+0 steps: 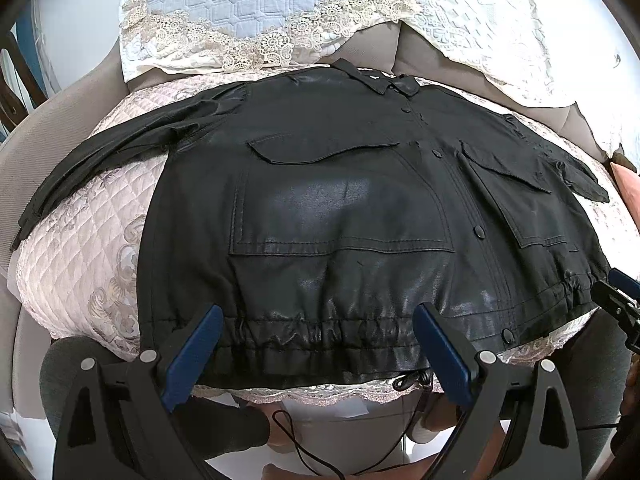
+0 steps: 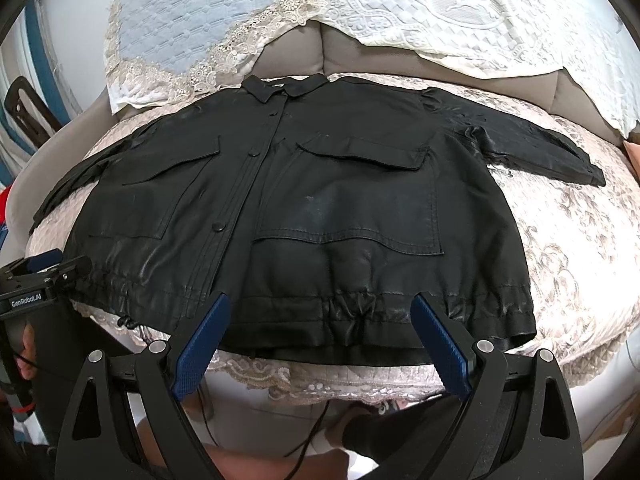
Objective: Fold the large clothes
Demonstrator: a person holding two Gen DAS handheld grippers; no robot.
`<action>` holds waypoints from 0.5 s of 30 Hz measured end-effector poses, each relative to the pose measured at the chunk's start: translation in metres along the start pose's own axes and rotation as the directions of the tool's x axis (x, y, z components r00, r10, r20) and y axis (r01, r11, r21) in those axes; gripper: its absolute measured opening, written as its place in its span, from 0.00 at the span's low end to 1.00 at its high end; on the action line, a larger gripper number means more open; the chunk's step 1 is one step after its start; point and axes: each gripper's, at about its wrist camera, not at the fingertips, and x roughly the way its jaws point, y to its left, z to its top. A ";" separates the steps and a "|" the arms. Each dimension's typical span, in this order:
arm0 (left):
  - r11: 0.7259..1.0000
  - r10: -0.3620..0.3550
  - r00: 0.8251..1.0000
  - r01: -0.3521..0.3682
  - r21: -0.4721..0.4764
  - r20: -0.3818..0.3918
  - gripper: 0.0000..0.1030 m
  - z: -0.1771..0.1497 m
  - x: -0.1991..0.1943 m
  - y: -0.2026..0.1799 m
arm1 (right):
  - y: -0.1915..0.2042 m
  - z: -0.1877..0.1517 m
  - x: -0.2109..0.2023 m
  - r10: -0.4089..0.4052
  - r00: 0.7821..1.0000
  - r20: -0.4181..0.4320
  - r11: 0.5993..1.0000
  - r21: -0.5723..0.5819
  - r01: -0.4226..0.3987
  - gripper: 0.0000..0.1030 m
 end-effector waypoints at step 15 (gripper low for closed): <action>1.000 -0.005 1.000 0.005 0.000 -0.007 0.94 -0.002 0.000 -0.003 | 0.002 0.001 0.000 0.000 1.000 0.000 1.000 -0.003 0.000 0.90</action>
